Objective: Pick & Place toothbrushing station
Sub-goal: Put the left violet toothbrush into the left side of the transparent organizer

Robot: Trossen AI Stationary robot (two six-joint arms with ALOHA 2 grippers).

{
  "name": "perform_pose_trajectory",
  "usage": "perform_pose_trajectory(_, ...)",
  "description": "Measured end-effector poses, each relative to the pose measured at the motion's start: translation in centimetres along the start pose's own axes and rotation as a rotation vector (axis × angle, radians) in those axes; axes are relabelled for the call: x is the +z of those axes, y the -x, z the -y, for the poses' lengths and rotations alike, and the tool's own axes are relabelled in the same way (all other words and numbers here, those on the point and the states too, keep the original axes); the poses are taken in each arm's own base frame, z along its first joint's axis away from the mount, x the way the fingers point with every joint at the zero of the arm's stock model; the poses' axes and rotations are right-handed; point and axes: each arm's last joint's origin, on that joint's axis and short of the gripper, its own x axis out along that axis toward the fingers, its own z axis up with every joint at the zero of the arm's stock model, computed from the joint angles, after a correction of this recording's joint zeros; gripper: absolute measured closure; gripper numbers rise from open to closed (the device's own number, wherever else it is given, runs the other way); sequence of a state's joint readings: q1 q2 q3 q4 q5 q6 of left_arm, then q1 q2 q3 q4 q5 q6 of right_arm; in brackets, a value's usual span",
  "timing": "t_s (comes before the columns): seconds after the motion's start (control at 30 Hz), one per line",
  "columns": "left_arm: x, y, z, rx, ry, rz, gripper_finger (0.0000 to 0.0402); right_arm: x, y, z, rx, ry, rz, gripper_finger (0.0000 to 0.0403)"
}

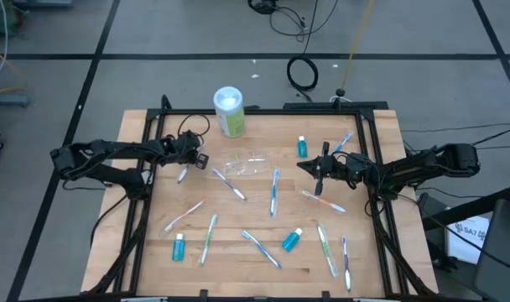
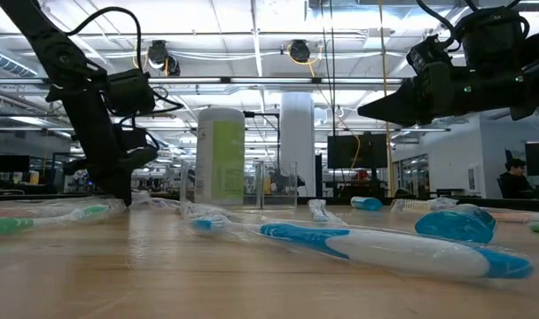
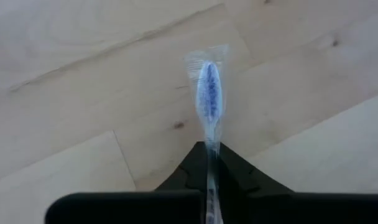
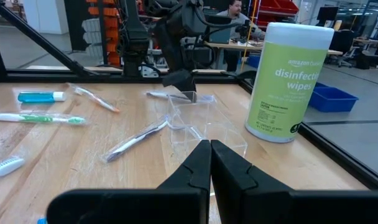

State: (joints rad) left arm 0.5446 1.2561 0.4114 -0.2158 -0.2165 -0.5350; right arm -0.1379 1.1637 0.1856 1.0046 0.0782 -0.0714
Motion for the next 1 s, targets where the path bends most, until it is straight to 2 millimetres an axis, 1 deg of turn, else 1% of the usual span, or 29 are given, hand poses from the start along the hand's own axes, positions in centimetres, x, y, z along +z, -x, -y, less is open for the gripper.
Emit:
perform_pose_trajectory(0.1, 0.2, 0.6, 0.1, -0.020, 0.006, 0.033, 0.0382, 0.0, 0.0, 0.0, 0.000, 0.001, 0.000, 0.0399)
perform_pose_trajectory(0.2, 0.5, 1.7, 0.2, -0.047, 0.009, 0.094, 0.0394, 0.0, 0.0, 0.0, 0.000, 0.001, 0.000, 0.0399)
perform_pose_trajectory(0.3, 0.8, 3.2, 0.6, -0.109, 0.009, 0.169, 0.0392, 0.0, 0.0, 0.0, 0.000, 0.001, 0.000, 0.0399)
perform_pose_trajectory(0.4, 1.2, 5.1, 1.2, -0.200, 0.003, 0.279, 0.0395, 0.0, 0.0, 0.0, 0.000, 0.001, 0.000, 0.0399)
perform_pose_trajectory(0.5, 1.7, 7.2, 2.3, -0.317, -0.031, 0.446, 0.0396, 0.0, 0.0, 0.0, 0.000, 0.001, -0.001, 0.0399)
perform_pose_trajectory(0.63, 2.0, 9.9, 4.2, -0.485, -0.146, 0.655, 0.0397, 0.0, 0.0, 0.0, 0.000, 0.001, -0.003, 0.0398)
perform_pose_trajectory(0.73, 1.9, 11.4, 5.5, -0.549, -0.208, 0.791, 0.0396, -0.1, 0.0, 0.0, 0.001, -0.003, -0.008, 0.0399)
perform_pose_trajectory(0.83, 1.6, 12.0, 6.5, -0.519, -0.243, 0.884, 0.0398, -0.1, 0.0, 0.0, 0.001, -0.006, -0.013, 0.0398)
perform_pose_trajectory(1.0, 1.4, 11.4, 8.4, -0.436, -0.276, 0.976, 0.0397, -0.1, 0.0, 0.0, 0.001, -0.006, -0.013, 0.0398)
